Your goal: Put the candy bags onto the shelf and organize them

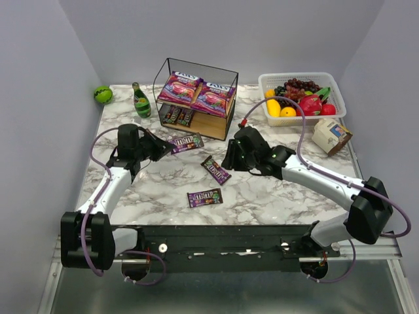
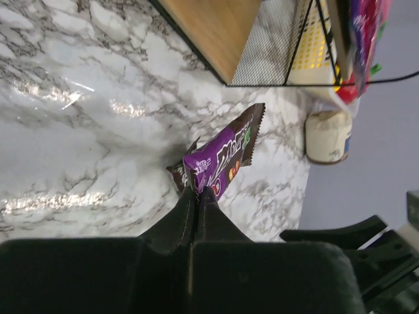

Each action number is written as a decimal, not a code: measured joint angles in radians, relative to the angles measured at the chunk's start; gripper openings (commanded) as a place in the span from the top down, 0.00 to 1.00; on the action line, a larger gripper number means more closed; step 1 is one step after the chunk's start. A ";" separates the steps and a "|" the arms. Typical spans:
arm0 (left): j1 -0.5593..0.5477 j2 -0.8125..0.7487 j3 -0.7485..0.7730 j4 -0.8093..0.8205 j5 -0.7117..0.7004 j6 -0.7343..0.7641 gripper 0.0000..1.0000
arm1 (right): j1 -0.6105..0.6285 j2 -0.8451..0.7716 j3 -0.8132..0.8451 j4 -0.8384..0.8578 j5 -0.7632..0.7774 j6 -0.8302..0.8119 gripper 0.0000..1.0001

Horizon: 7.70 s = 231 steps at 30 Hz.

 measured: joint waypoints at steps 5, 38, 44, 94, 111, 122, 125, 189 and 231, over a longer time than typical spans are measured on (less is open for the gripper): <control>-0.001 0.024 -0.011 0.138 -0.082 -0.169 1.00 | 0.000 -0.058 -0.042 -0.047 0.046 0.018 0.45; -0.358 0.693 0.237 0.604 -0.785 -0.889 1.00 | -0.095 -0.509 -0.196 -0.335 0.238 0.067 0.44; -0.365 0.750 0.300 0.532 -0.877 -0.991 1.00 | -0.106 -0.555 -0.204 -0.392 0.266 0.072 0.44; -0.349 0.830 0.549 0.025 -0.855 -1.066 0.57 | -0.139 -0.588 -0.221 -0.446 0.311 0.109 0.44; -0.349 0.768 0.457 0.064 -0.854 -1.043 0.39 | -0.141 -0.601 -0.239 -0.448 0.309 0.131 0.43; -0.349 0.647 0.389 0.045 -0.835 -0.920 0.38 | -0.143 -0.584 -0.249 -0.438 0.277 0.132 0.33; -0.349 0.582 0.389 -0.004 -0.830 -0.843 0.32 | -0.143 -0.578 -0.254 -0.434 0.266 0.131 0.33; -0.193 0.070 -0.305 -0.105 0.145 0.095 0.50 | -0.013 0.331 -0.053 0.033 -0.475 -0.007 0.67; -0.206 0.098 -0.358 0.147 0.197 -0.153 1.00 | -0.002 0.274 -0.076 0.000 -0.356 0.039 0.63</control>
